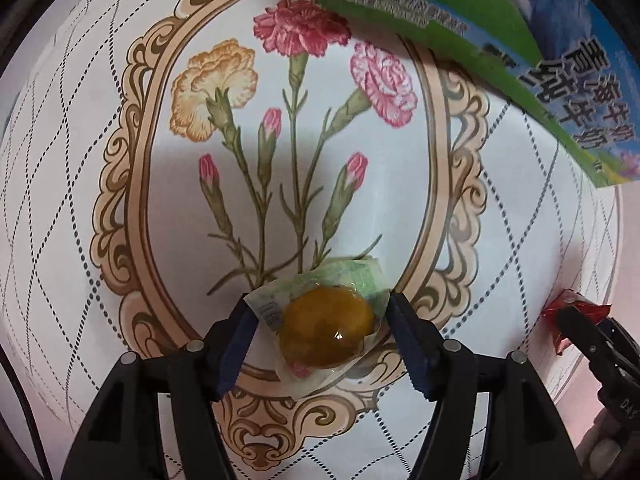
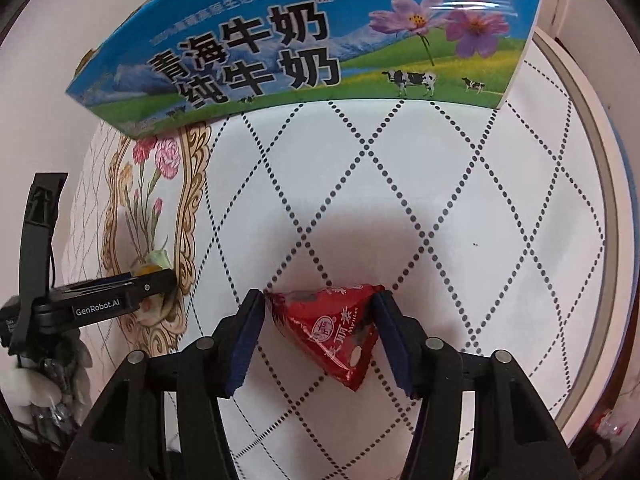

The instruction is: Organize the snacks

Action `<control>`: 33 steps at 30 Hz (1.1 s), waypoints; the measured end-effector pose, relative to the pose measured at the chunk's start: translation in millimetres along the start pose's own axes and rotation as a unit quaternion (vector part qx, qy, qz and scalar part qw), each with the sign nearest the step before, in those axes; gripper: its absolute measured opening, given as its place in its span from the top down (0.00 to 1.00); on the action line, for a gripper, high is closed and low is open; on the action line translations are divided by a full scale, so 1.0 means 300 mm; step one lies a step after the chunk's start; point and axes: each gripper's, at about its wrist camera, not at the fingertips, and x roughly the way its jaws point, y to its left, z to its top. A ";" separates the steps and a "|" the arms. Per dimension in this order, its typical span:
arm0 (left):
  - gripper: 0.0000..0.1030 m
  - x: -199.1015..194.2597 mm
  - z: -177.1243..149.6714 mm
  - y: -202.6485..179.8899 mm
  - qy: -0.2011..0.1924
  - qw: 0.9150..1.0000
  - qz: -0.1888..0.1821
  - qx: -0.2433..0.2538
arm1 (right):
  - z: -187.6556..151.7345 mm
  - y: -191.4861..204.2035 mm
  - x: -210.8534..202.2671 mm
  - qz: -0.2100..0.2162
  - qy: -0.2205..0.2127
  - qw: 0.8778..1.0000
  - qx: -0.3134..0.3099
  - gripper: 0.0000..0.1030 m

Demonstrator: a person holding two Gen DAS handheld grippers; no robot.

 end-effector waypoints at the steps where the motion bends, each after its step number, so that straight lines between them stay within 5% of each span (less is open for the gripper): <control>1: 0.37 0.001 -0.001 0.002 -0.001 1.000 -0.005 -0.002 | 0.005 0.003 -0.002 0.001 -0.002 1.000 -0.001 0.42; 5: 0.40 -0.003 -0.010 0.113 -0.008 1.000 -0.010 -0.008 | 0.021 0.013 0.011 0.001 -0.002 1.000 -0.004 0.42; 11: 0.43 -0.027 -0.035 0.056 -0.019 1.000 0.011 0.010 | 0.031 0.031 0.029 -0.013 -0.016 1.000 -0.018 0.46; 18: 0.46 -0.102 -0.113 0.004 -0.014 1.000 -0.024 0.011 | 0.023 0.038 -0.032 0.001 -0.046 0.999 -0.025 0.48; 21: 0.74 -0.150 -0.145 -0.024 -0.019 0.998 -0.049 0.017 | 0.017 0.047 -0.080 0.015 -0.056 0.998 -0.026 0.51; 26: 0.70 -0.228 -0.098 -0.114 -0.036 0.995 -0.043 0.077 | 0.036 0.066 -0.175 0.036 -0.075 0.996 -0.032 0.56; 29: 0.54 -0.149 -0.084 -0.094 -0.001 0.995 -0.036 0.092 | 0.063 0.060 -0.174 0.035 -0.069 0.997 -0.033 0.56; 33: 0.53 -0.048 -0.107 -0.074 0.053 0.993 -0.046 0.099 | 0.071 0.026 -0.142 0.045 -0.051 0.998 -0.017 0.56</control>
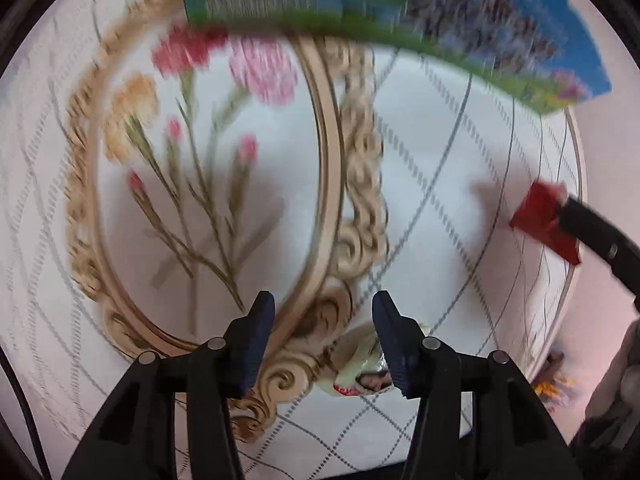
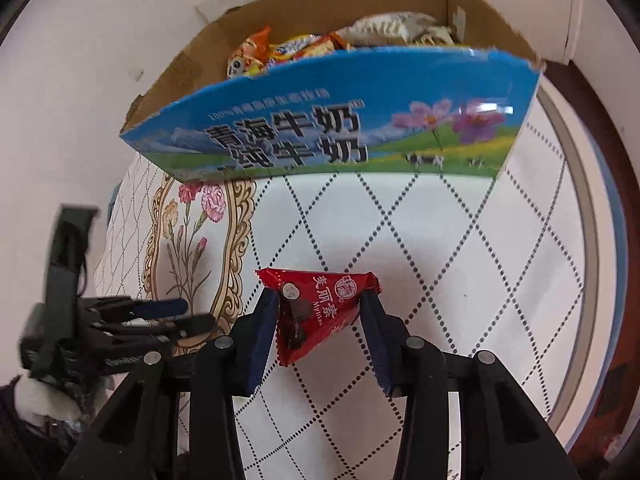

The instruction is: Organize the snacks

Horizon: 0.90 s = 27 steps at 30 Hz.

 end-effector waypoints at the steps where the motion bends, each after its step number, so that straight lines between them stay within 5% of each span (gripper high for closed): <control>1: 0.53 0.022 -0.005 0.000 0.010 1.000 -0.015 -0.003 | -0.003 -0.009 0.003 0.001 0.003 1.000 0.001 0.56; 4: 0.45 0.064 -0.031 0.000 0.034 0.998 -0.056 -0.006 | -0.017 -0.027 0.016 0.004 0.007 1.000 0.007 0.56; 13: 0.32 0.122 -0.079 -0.010 0.078 0.992 -0.098 -0.004 | -0.035 -0.027 0.029 -0.004 0.018 1.000 0.000 0.56; 17: 0.33 0.146 -0.090 -0.029 0.068 0.995 -0.067 -0.008 | -0.047 -0.027 0.021 -0.002 0.010 1.000 0.011 0.55; 21: 0.42 0.142 -0.123 -0.073 0.042 0.999 -0.005 -0.004 | -0.045 -0.049 0.003 -0.009 -0.003 0.999 0.036 0.42; 27: 0.42 0.093 -0.129 -0.060 0.019 1.000 0.007 -0.023 | -0.017 -0.094 0.090 0.004 0.034 0.997 0.076 0.40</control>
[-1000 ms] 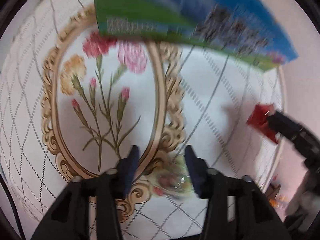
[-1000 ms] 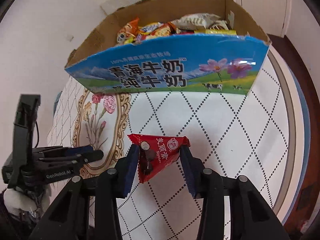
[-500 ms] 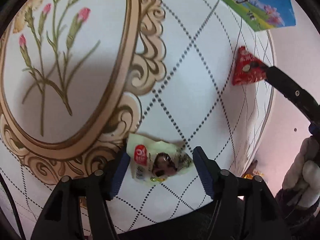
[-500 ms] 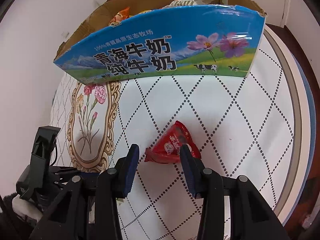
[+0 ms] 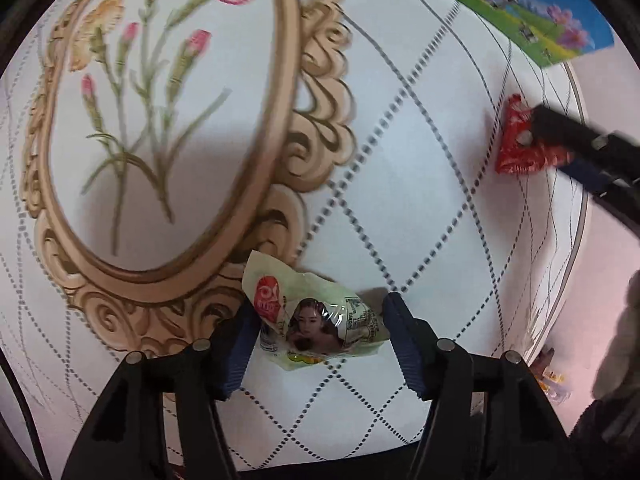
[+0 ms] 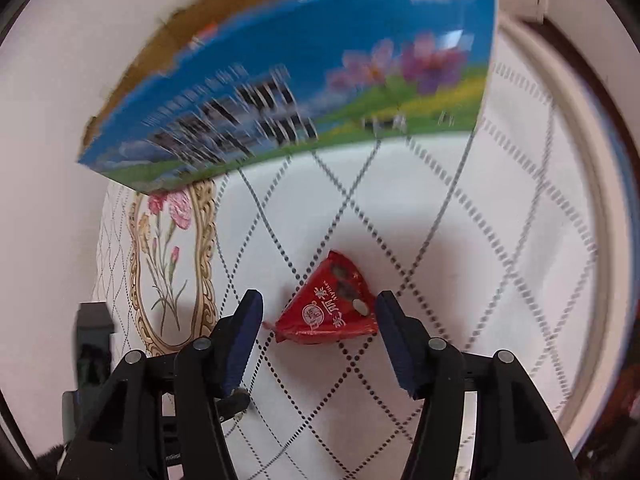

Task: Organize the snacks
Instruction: 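Carry both packets into the box, lower them and open both tools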

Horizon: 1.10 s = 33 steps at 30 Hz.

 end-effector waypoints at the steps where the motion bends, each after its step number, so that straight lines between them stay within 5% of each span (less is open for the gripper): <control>1: 0.42 -0.018 0.008 0.015 -0.003 1.000 0.002 -0.001 | 0.002 -0.001 0.026 0.005 0.010 1.000 0.002 0.41; 7: 0.42 -0.104 -0.037 0.032 -0.018 1.000 -0.013 -0.022 | -0.020 0.044 0.085 -0.029 0.013 0.999 -0.044 0.51; 12: 0.42 -0.215 -0.021 0.022 -0.028 0.998 -0.048 -0.020 | -0.023 0.065 0.027 -0.001 -0.003 0.999 -0.047 0.52; 20: 0.42 -0.579 0.112 -0.081 -0.107 0.990 -0.082 0.035 | 0.041 0.127 -0.225 0.056 -0.067 0.994 -0.057 0.53; 27: 0.42 -0.808 0.393 -0.137 -0.168 0.982 -0.030 0.075 | 0.277 0.171 -0.419 0.051 -0.137 0.986 -0.078 0.52; 33: 0.41 -0.743 0.621 -0.108 -0.158 0.985 0.033 0.055 | 0.463 0.146 -0.326 0.009 -0.106 0.991 -0.076 0.51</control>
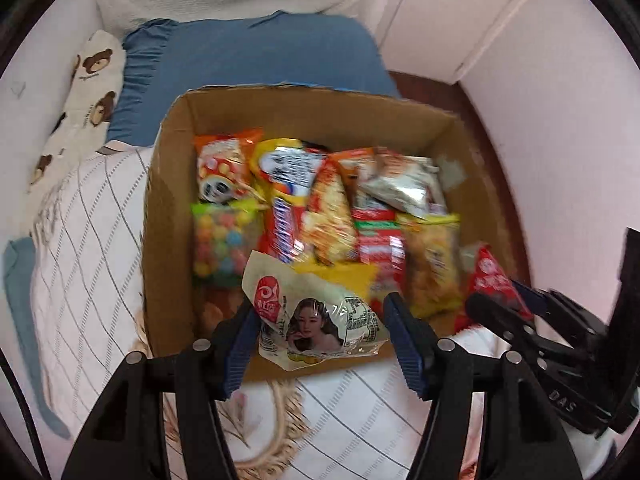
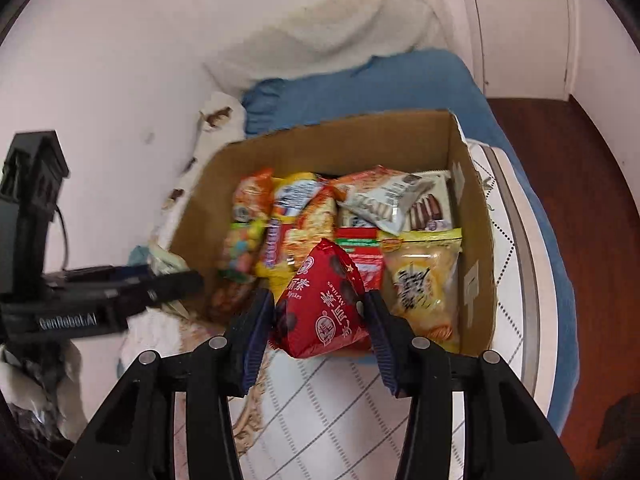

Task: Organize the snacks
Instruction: 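Carry both packets into the box, lower them and open both tools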

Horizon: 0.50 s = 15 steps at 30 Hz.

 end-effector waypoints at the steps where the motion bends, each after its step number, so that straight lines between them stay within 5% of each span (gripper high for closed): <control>1: 0.40 0.037 0.013 0.002 0.003 1.000 0.012 0.002 | 0.011 -0.008 0.029 -0.010 0.011 1.000 0.000 0.50; 5: 0.39 0.163 0.033 0.027 0.033 0.998 0.047 -0.016 | 0.038 -0.058 0.106 -0.035 0.043 0.998 0.024 0.07; 6: 0.30 0.182 0.037 0.032 0.034 0.998 0.048 -0.020 | 0.035 -0.064 0.109 -0.041 0.044 0.998 0.024 0.03; 9: 0.12 0.198 0.036 0.040 0.021 0.998 0.059 -0.024 | 0.048 -0.080 0.117 -0.088 0.047 0.995 0.020 0.03; 15: 0.12 0.200 0.026 0.035 0.007 0.996 0.082 -0.028 | 0.059 -0.124 0.128 -0.166 0.043 0.985 0.015 0.02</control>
